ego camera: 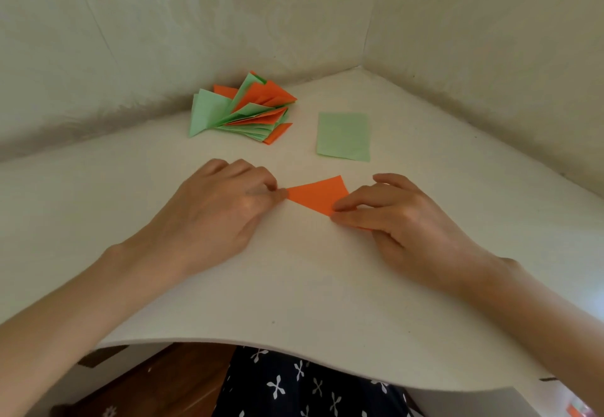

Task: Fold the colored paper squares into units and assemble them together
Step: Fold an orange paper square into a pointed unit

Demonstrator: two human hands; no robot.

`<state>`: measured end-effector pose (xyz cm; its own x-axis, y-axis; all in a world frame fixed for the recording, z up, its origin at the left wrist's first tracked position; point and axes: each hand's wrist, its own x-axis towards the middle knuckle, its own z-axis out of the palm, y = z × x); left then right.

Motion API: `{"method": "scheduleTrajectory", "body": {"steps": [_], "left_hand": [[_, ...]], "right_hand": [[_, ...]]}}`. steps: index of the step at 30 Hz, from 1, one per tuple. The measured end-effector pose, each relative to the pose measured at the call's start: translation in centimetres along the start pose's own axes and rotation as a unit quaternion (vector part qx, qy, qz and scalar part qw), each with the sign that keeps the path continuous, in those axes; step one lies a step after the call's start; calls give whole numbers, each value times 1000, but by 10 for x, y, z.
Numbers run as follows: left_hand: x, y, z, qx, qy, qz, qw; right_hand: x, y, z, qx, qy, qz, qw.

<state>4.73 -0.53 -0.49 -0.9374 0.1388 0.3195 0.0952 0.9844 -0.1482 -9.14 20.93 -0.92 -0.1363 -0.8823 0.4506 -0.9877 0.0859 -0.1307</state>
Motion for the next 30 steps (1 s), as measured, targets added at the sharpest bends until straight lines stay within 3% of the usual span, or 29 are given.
{"method": "scheduleTrajectory", "body": {"steps": [4,7,9,12,18,21,24,27,30], "left_hand": [[2,-8,-5,-27,7,-42,999],[21,8,-6,-179,12,-180,967],[34,16,-1,-197,-32,-246,948],[45,25,2,-217,-50,-291,930],[39,30,6,-380,13,-328,865],[37,25,7,-447,35,-317,836],[38,9,4,-500,85,-314,803],[46,-11,-4,-486,106,-279,821],[51,-44,-9,-343,194,-278,876]], "right_hand": [[4,-2,-2,14,-8,7,1000],[9,-4,-5,24,-15,4,1000],[11,-6,-7,27,-26,9,999],[11,-7,-7,27,-35,24,999],[19,-5,-3,42,-32,37,998],[34,0,-5,90,-37,136,986],[57,11,-3,197,-64,276,939],[83,18,3,368,-21,293,882],[107,30,8,362,46,296,883]]}}
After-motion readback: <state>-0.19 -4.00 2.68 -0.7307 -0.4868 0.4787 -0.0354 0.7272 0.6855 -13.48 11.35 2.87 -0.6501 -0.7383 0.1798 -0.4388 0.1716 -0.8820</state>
